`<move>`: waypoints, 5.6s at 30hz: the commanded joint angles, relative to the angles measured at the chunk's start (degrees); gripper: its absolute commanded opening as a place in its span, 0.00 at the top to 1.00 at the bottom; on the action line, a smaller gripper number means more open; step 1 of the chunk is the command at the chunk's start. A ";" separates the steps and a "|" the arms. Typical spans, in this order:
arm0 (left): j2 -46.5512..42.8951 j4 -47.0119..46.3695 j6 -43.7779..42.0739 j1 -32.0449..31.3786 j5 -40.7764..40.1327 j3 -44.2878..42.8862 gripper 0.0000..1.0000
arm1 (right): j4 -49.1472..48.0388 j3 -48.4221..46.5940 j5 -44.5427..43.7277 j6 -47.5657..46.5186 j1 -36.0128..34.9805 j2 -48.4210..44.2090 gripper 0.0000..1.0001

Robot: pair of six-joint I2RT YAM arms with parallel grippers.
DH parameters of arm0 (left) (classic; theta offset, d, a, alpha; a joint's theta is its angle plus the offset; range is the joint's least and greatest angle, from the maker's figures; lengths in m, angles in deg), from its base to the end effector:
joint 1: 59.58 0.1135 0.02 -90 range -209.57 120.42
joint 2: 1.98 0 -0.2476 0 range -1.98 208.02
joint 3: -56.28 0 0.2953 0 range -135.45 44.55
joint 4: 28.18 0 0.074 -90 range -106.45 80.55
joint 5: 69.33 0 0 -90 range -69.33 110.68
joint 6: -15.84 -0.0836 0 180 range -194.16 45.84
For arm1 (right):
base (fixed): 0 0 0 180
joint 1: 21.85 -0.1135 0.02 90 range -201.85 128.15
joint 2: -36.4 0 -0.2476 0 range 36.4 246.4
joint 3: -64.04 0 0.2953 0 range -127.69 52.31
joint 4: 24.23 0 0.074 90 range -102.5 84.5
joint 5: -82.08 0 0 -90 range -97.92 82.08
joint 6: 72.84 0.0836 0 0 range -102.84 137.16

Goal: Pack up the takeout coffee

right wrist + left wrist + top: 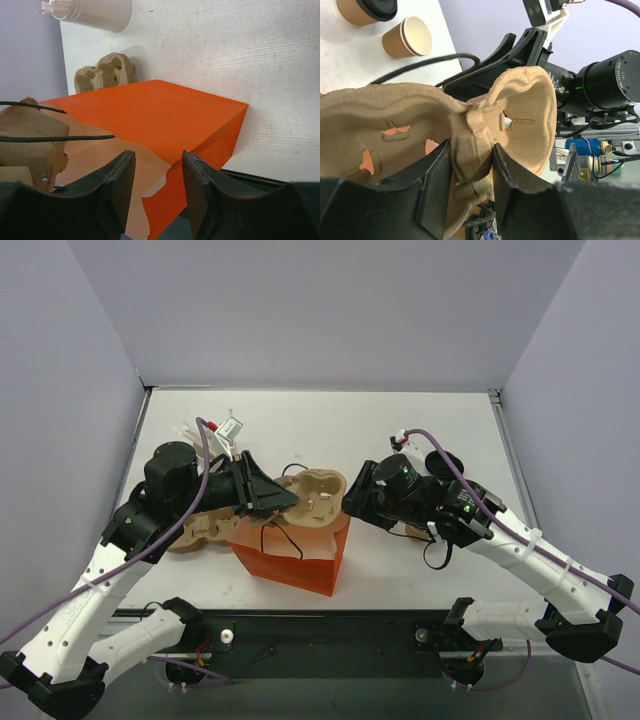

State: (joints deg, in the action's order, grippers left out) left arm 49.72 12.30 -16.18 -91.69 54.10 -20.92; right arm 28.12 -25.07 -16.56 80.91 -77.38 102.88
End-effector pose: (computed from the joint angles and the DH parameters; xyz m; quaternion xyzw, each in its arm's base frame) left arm 0.2059 -0.1836 0.3978 0.0006 0.7797 -0.5739 0.2506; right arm 0.1970 0.2648 0.3765 0.0995 0.8574 0.3991 0.3093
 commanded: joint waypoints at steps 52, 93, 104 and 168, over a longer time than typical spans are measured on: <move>-5.30 6.49 -8.13 0.39 -10.66 5.53 0.59 | -0.28 -1.01 -0.06 -3.71 1.92 3.04 1.00; 4.19 13.43 -22.81 -4.71 -16.82 2.72 0.41 | -0.54 -1.89 -0.14 -9.16 2.09 1.73 0.98; 5.86 9.83 -23.08 -4.44 -12.69 -6.41 0.36 | 1.13 -1.63 -2.17 -12.59 4.72 2.34 0.98; 8.85 12.91 -27.92 -3.92 -27.37 -2.03 1.00 | 21.60 -22.98 -6.91 -29.46 9.56 23.25 0.94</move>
State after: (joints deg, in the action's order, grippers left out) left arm 58.70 29.39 -46.56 -95.21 25.38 -26.36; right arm 51.37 -51.56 -21.94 53.70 -68.42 125.31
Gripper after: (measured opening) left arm 0.025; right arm 0.027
